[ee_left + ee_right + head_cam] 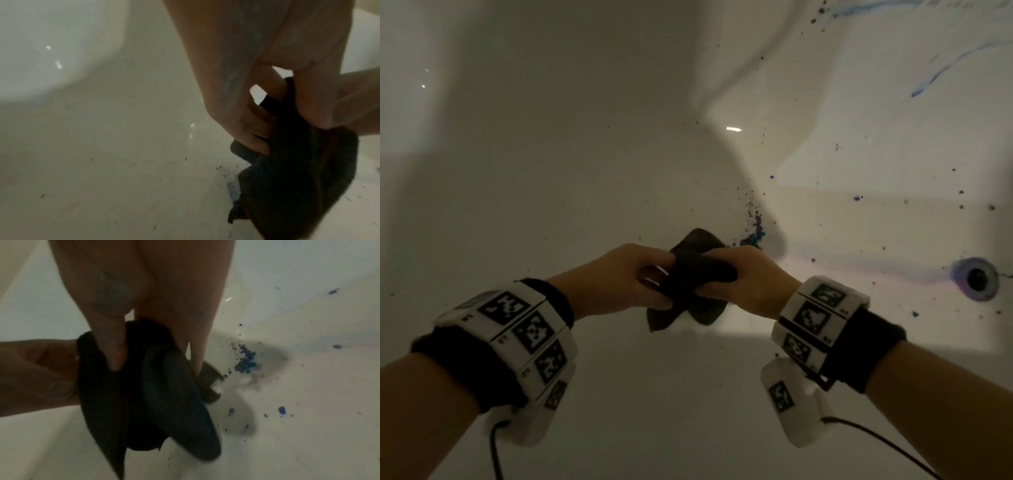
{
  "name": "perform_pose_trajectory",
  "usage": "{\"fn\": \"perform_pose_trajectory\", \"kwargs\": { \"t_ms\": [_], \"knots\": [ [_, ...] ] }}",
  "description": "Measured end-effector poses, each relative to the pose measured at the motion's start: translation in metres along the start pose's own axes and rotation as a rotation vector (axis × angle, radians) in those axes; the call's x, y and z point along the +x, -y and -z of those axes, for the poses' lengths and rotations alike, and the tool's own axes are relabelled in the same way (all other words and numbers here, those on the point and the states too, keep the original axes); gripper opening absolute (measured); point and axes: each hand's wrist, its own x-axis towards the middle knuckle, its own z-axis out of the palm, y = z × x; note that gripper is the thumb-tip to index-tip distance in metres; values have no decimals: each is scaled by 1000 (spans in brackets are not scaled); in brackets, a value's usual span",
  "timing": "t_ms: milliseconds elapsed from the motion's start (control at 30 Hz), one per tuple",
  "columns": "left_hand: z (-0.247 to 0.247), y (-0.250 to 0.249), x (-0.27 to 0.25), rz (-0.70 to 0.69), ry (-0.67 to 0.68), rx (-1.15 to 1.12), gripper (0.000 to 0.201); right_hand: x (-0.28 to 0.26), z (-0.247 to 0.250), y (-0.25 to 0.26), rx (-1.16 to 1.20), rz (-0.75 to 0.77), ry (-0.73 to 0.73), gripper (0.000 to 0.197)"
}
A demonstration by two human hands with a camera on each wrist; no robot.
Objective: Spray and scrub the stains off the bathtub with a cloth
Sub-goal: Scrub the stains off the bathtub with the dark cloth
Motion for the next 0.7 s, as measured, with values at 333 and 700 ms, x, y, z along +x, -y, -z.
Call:
{"fn": "perform_pose_trajectory", "kwargs": {
  "t_ms": [333, 700],
  "knots": [
    [21, 61, 29, 169, -319, 431, 60, 29, -3, 1, 17, -263, 256, 29],
    [17, 106, 42, 389, -218, 885, 91, 38, -80, -35, -663, -177, -43, 79]
  ]
}}
